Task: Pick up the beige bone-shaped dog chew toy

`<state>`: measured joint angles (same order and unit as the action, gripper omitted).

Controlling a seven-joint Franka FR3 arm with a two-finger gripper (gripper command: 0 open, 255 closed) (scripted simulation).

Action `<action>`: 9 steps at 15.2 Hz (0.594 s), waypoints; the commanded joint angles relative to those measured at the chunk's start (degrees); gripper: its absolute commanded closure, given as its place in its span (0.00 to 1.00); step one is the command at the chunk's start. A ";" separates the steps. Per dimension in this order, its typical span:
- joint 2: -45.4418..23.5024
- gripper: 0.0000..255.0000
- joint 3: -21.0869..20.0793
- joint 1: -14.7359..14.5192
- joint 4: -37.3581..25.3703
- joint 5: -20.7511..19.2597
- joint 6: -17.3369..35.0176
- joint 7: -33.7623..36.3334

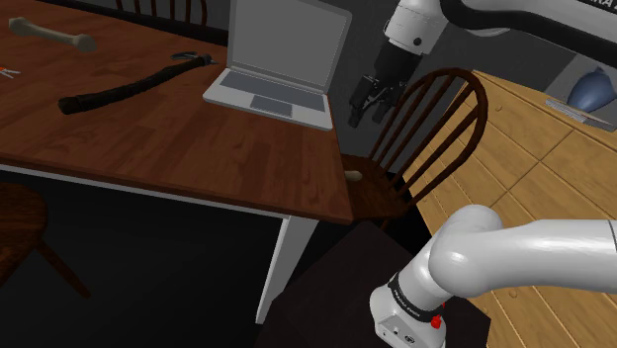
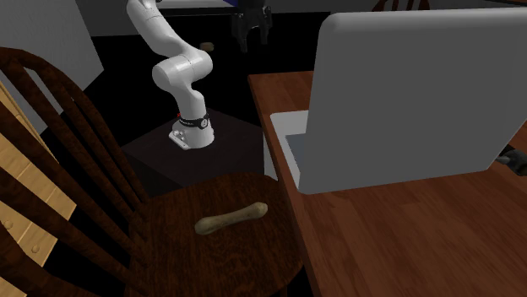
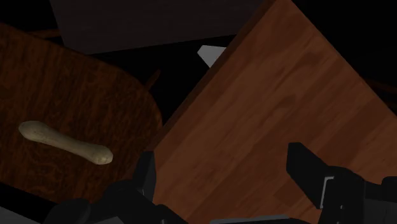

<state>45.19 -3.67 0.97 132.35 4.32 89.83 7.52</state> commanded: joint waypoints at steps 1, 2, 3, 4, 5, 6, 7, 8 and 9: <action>0.00 0.00 0.00 0.00 0.00 0.00 0.00 0.00; 0.75 0.00 1.07 -0.16 1.93 -0.78 1.20 -2.27; 1.42 0.00 2.17 -0.32 3.78 -1.60 2.42 -4.53; 1.98 0.00 3.31 -0.44 5.55 -2.45 3.67 -6.78; 2.45 0.00 4.47 -0.53 7.23 -3.34 4.95 -9.04; 2.81 0.00 5.66 -0.58 8.83 -4.25 6.27 -11.30; 3.05 0.00 6.88 -0.61 10.34 -5.19 7.63 -13.56; 3.18 0.00 8.12 -0.60 11.77 -6.15 9.03 -15.83; 3.19 0.00 9.41 -0.59 13.10 -7.14 10.47 -18.08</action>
<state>48.67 4.34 0.37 144.54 -1.74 98.93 -7.95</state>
